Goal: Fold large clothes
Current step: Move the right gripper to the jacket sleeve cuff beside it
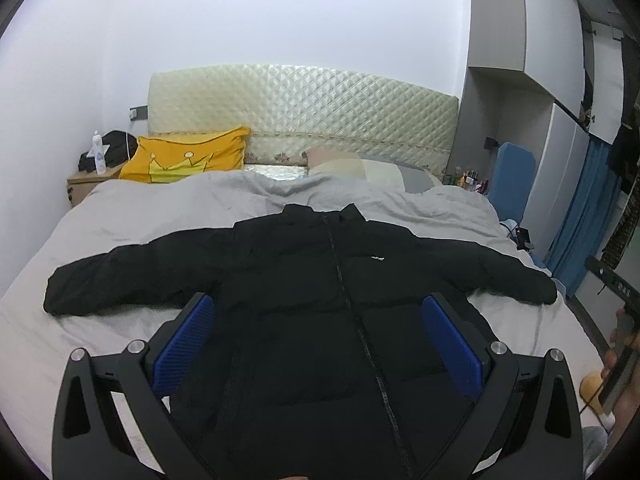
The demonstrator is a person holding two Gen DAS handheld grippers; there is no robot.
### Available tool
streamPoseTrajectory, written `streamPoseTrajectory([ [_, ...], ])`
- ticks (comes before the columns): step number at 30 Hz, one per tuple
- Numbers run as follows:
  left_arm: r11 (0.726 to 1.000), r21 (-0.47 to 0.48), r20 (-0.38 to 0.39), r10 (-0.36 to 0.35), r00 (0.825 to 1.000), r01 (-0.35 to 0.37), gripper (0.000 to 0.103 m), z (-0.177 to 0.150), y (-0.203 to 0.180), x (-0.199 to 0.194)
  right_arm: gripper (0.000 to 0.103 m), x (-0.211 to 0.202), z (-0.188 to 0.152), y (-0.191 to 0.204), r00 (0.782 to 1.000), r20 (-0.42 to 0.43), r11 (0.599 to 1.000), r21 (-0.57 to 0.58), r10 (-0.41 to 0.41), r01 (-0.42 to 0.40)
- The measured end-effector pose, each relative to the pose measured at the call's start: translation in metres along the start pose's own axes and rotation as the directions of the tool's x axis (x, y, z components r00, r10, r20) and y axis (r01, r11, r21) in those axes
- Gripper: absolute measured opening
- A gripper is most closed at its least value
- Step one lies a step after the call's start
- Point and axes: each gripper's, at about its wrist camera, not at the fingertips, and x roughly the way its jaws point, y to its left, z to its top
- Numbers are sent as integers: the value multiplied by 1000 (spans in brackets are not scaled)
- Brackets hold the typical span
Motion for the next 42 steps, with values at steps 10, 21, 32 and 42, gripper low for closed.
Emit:
streamPoseTrajectory([
  [10, 1000, -9, -33, -5, 999, 5, 103, -9, 10, 24, 103, 75, 10, -42, 999, 15, 998, 33, -52, 51],
  [21, 1000, -19, -93, 12, 996, -14, 103, -21, 25, 54, 103, 146, 1, -81, 997, -20, 997, 38, -72, 73],
  [32, 999, -32, -125, 16, 992, -20, 103, -30, 26, 70, 102, 204, -45, -153, 988, -137, 966, 239, -67, 99],
  [42, 997, -74, -134, 24, 991, -34, 103, -42, 36, 75, 101, 224, -81, -250, 975, -211, 831, 528, -74, 178],
])
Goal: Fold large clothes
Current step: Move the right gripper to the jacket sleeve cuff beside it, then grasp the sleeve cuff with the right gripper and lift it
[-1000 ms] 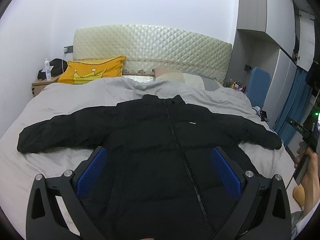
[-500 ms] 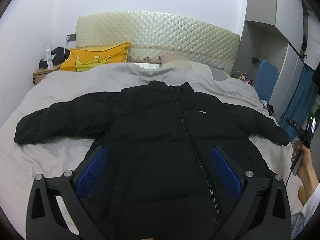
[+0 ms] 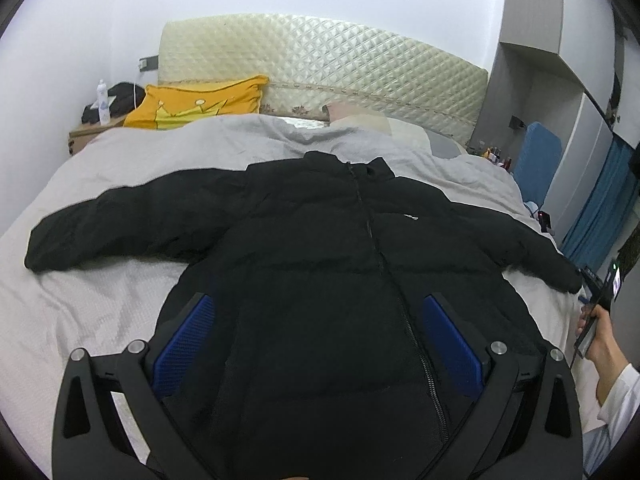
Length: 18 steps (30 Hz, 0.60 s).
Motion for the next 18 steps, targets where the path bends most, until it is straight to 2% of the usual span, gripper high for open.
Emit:
streamPoseTrajectory([
  [3, 1000, -9, -12, 6, 1000, -6, 103, -1, 0, 5, 100, 18, 3, -33, 998, -43, 987, 153, 47, -40],
  [4, 1000, -9, -14, 7, 1000, -7, 103, -2, -1, 6, 95, 24, 4, -41, 997, -51, 981, 187, 58, -48],
  [9, 1000, 4, -19, 29, 999, -29, 103, -4, -8, 14, 86, 43, 16, -53, 995, -24, 967, 239, 100, -91],
  [11, 999, 9, -21, 37, 999, -36, 103, -4, -12, 18, 77, 53, 25, -52, 995, -22, 968, 232, 101, -94],
  [15, 998, 11, -12, 61, 998, -61, 103, -1, -13, 25, 66, 68, 43, -56, 992, 23, 966, 227, 122, -124],
  [17, 997, 2, -12, 74, 997, -74, 103, 0, -10, 31, 49, 74, 46, -60, 991, 37, 966, 218, 131, -136],
  [18, 997, -4, -14, 79, 997, -79, 103, 0, -9, 34, 44, 80, 47, -62, 992, 31, 968, 215, 125, -129],
])
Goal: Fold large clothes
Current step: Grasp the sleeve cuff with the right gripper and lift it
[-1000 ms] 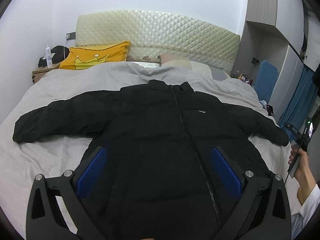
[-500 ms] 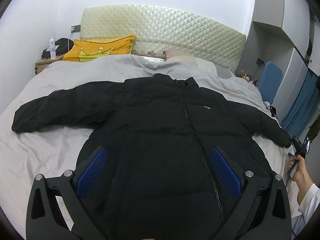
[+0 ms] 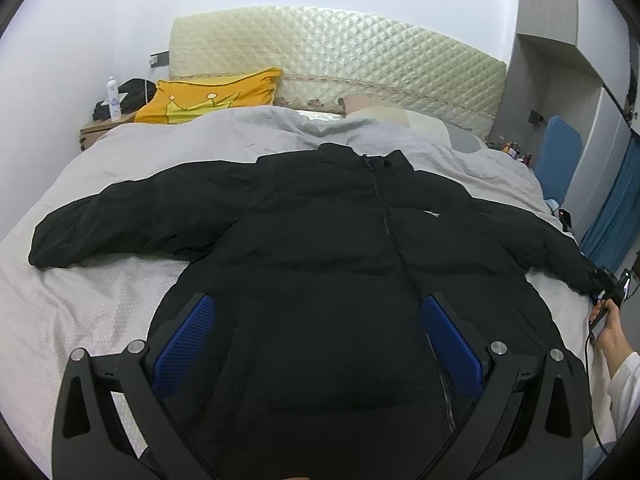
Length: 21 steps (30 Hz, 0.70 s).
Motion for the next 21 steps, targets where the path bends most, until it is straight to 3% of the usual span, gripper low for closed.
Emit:
streamPoseTrajectory([
  [3, 1000, -14, -10, 12, 1000, -12, 103, 1, 3, 10, 36, 9, 10, -2, 1000, 7, 1000, -14, 6, -6],
  [8, 994, 60, -11, 91, 996, -90, 103, -7, 7, 24, 14, 15, 31, 28, 998, 44, 981, -188, -34, 42],
  [18, 989, 59, -40, 140, 989, -137, 103, -6, 28, 41, 6, -19, 62, 92, 966, 234, 929, -324, -107, 181],
  [21, 987, 65, -22, 149, 989, -147, 103, -5, 31, 35, 6, -35, 64, 116, 963, 259, 927, -336, -80, 167],
])
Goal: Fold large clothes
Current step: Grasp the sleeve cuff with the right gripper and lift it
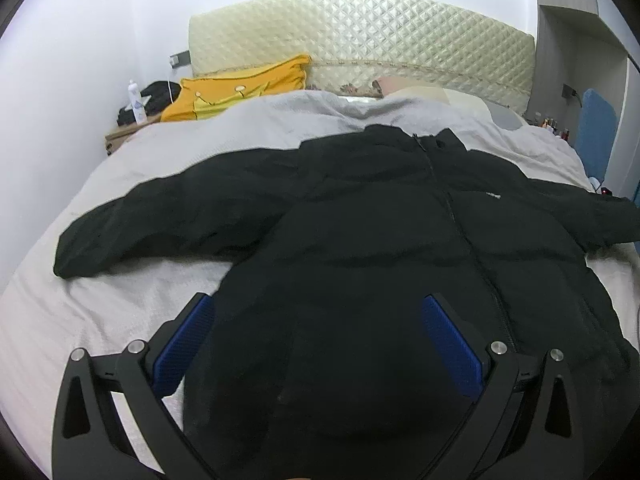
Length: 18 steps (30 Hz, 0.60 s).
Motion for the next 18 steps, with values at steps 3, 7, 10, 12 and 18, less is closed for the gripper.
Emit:
streamPoseTrajectory([
  [3, 1000, -18, 31, -7, 1000, 8, 103, 4, 7, -12, 7, -31, 19, 33, 998, 45, 998, -42, 50, -48],
  [7, 1000, -29, 76, -9, 997, 11, 103, 8, 14, -32, 7, -74, 39, 85, 986, 79, 986, -94, 146, -138],
  [10, 999, -34, 87, -15, 996, 18, 103, 10, 18, -42, 7, -105, 54, 125, 975, 97, 974, -126, 202, -189],
  [12, 999, -37, 92, -28, 995, 32, 103, 10, 22, -50, 7, -132, 65, 163, 964, 113, 961, -169, 239, -219],
  [18, 1000, -17, 121, -24, 992, 26, 103, 7, 28, -64, 7, -192, 65, 261, 937, 107, 914, -282, 332, -291],
])
